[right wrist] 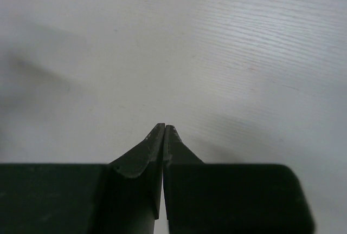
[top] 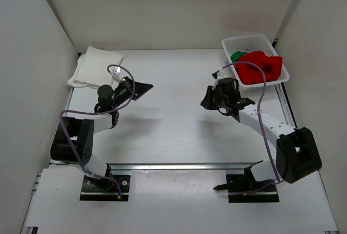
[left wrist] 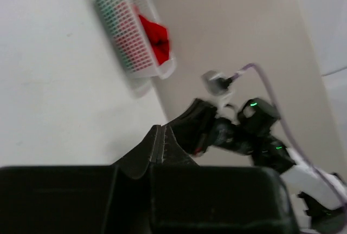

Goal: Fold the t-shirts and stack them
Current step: Grab crumpled tshirt from bin with the right arm, then move the tshirt to the center of the board, then flatten out the tshirt

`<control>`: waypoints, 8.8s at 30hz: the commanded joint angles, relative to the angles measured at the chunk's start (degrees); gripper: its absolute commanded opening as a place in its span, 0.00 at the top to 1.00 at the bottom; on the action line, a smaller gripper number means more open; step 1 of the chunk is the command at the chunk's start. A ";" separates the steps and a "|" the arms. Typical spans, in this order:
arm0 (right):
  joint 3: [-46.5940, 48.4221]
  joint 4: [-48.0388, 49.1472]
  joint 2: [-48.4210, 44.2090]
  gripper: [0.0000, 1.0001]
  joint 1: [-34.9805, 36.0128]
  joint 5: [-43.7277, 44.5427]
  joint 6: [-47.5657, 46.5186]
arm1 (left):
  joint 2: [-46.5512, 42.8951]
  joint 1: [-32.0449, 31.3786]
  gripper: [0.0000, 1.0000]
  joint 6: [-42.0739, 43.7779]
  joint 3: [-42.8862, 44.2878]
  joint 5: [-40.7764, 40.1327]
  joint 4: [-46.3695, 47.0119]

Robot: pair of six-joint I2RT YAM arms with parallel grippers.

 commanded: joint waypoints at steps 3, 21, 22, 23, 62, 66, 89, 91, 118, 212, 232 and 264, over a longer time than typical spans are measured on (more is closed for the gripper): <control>10.42 -7.96 4.19 1.00 -4.09 10.09 -0.61 | -5.57 -10.08 1.00 18.64 4.75 -8.32 -28.41; 53.58 -21.61 35.84 0.47 -36.96 11.79 -4.84 | -14.38 -29.54 0.53 27.01 -6.46 -25.86 -42.10; 55.07 -21.51 37.41 0.44 -37.41 11.34 -5.01 | -14.73 -29.72 0.50 26.92 -7.94 -24.55 -40.87; 55.78 -21.16 38.91 0.42 -37.58 9.34 -4.75 | -14.82 -29.80 0.47 26.49 -7.78 -24.45 -40.34; 56.88 2.09 6.16 1.00 -18.33 -27.94 -0.45 | -29.85 1.57 0.45 12.06 -11.58 -19.52 -42.60; 27.87 14.68 3.06 1.00 -20.35 -31.81 4.29 | -30.12 3.33 0.48 12.94 -12.78 -19.97 -43.94; 9.22 -5.87 -1.92 0.22 -16.59 12.72 2.46 | 4.30 -8.28 0.53 18.48 6.78 -37.46 -43.31; 0.90 -2.72 -6.31 0.33 -13.51 11.61 3.69 | 9.05 -7.66 0.54 19.18 11.26 -37.63 -44.80; -24.20 7.56 -12.51 0.36 1.61 6.43 10.55 | 26.58 -7.48 1.00 18.57 28.08 -39.40 -50.18; -25.86 -28.19 -21.99 0.68 7.94 16.26 22.23 | -25.11 -4.41 1.00 18.04 -14.11 -35.35 -47.71; 13.26 -37.23 -27.97 1.00 -0.32 24.87 6.96 | -23.44 -7.05 1.00 23.23 15.40 -26.40 -63.51; 53.34 -28.82 10.11 1.00 -12.18 10.81 -10.64 | 19.93 6.96 1.00 24.98 49.39 -26.73 -72.30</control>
